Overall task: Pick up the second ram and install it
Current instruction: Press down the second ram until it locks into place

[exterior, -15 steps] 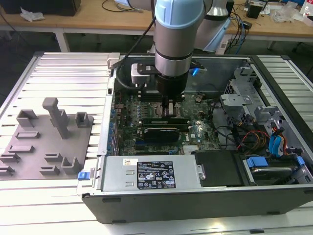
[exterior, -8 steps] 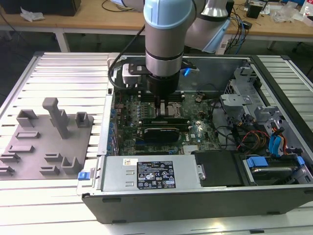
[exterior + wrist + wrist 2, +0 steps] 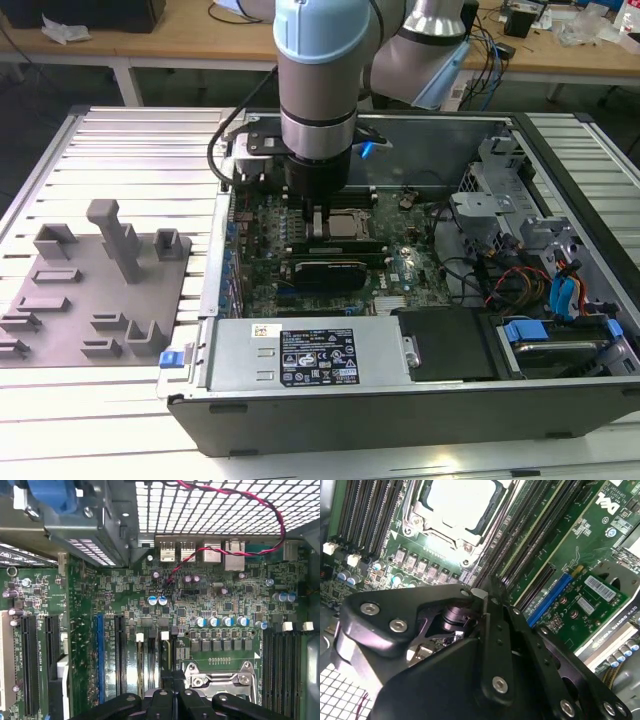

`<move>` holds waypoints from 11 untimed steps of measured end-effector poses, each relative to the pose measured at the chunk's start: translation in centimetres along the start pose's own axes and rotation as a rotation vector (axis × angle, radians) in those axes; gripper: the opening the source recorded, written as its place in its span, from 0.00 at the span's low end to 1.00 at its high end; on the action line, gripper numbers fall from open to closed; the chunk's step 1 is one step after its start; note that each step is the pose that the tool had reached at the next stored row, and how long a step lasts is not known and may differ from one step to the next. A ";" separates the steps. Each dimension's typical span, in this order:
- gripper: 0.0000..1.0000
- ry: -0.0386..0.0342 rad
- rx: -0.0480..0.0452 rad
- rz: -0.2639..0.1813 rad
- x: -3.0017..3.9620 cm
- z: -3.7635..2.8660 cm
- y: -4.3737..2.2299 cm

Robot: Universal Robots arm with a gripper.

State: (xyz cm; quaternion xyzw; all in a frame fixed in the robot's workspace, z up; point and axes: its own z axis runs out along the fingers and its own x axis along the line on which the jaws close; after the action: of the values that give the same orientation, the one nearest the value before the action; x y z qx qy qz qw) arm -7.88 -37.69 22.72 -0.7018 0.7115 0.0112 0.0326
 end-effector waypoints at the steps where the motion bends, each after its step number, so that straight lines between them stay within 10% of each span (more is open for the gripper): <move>1: 0.11 -0.0005 0.0003 0.000 -0.01 -0.07 0.00; 7: 0.11 -0.0004 -0.0027 0.000 -0.07 -0.85 -1.09; 11: 0.11 -0.0010 -0.0129 0.001 -0.13 -1.39 -3.63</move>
State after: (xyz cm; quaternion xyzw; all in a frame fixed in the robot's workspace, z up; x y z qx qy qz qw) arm -4.30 -37.69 24.22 -0.7017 0.7117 0.0161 0.0284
